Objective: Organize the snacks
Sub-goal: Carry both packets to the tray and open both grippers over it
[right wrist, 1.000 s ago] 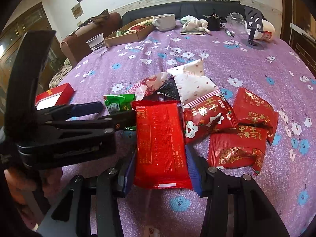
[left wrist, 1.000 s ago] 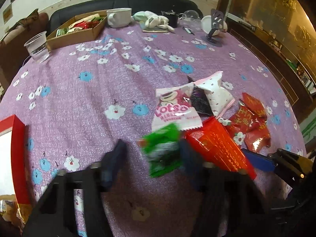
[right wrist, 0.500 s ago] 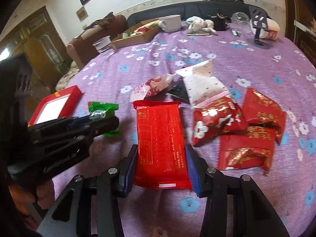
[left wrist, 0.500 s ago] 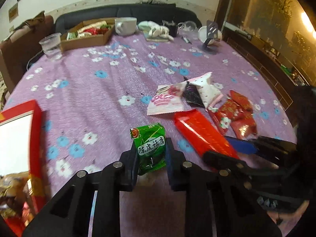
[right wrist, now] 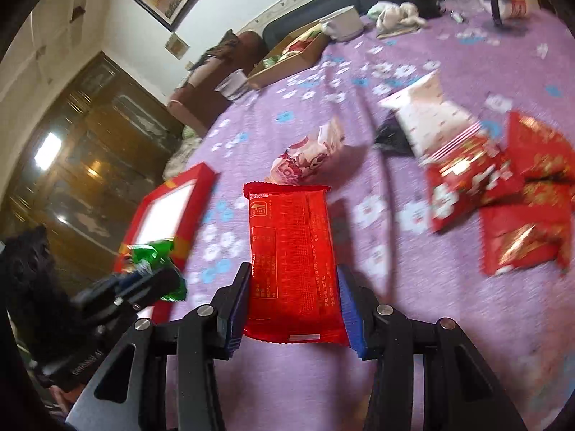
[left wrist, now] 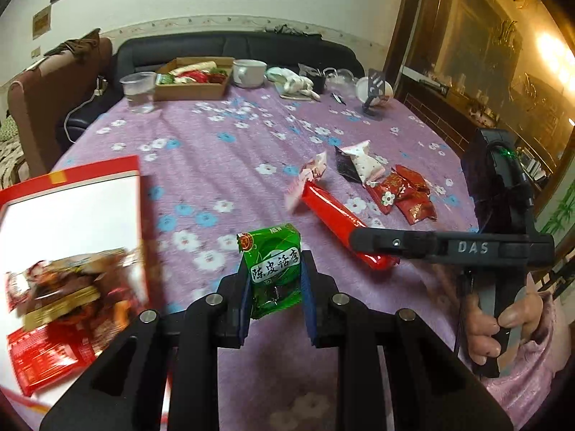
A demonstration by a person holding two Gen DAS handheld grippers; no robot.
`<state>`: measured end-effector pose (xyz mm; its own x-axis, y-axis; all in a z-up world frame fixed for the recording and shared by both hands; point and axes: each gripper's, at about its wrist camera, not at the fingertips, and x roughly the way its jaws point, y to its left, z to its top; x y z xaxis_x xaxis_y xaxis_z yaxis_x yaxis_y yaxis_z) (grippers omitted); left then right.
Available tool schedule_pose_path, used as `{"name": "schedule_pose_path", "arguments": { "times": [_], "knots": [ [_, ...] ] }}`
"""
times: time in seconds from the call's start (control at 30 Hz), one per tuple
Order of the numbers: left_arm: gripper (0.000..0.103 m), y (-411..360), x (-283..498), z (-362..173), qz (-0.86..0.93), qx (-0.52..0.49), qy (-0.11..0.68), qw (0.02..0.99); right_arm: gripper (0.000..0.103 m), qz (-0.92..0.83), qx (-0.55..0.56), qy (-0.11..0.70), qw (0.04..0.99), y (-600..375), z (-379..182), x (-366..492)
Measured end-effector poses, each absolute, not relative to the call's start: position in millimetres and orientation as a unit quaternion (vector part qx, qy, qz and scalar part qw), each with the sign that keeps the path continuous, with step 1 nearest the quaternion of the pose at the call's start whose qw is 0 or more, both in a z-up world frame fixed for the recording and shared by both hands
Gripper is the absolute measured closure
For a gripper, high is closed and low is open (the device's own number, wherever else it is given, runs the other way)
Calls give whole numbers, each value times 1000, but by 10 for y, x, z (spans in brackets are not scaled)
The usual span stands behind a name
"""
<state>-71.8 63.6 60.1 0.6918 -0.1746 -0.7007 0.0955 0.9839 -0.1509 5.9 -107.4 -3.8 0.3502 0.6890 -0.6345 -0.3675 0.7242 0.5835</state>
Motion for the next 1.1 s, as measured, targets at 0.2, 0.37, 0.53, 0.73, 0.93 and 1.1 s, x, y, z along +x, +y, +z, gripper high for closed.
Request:
{"name": "schedule_pose_path", "arguments": {
  "times": [0.2, 0.37, 0.53, 0.73, 0.93, 1.1],
  "knots": [
    [82, 983, -901, 718, -49, -70, 366, 927, 57, 383, 214, 460, 772, -791, -19, -96],
    [82, 1275, -1039, 781, -25, -86, 350, 932, 57, 415, 234, 443, 759, -663, 44, -180],
    [82, 1539, -1142, 800, -4, -99, 340, 935, 57, 416, 240, 436, 761, -632, 117, -220],
    [82, 1866, -1241, 809, 30, -119, 330, 936, 57, 434, 238, 435, 752, -253, 207, -214],
    [82, 2127, -1354, 801, 62, -128, 322, 936, 57, 462, 223, 449, 732, 340, 248, -225],
    [82, 2350, -1443, 766, 84, -137, 316, 935, 57, 484, 196, 461, 717, 778, 264, -293]
  ]
}}
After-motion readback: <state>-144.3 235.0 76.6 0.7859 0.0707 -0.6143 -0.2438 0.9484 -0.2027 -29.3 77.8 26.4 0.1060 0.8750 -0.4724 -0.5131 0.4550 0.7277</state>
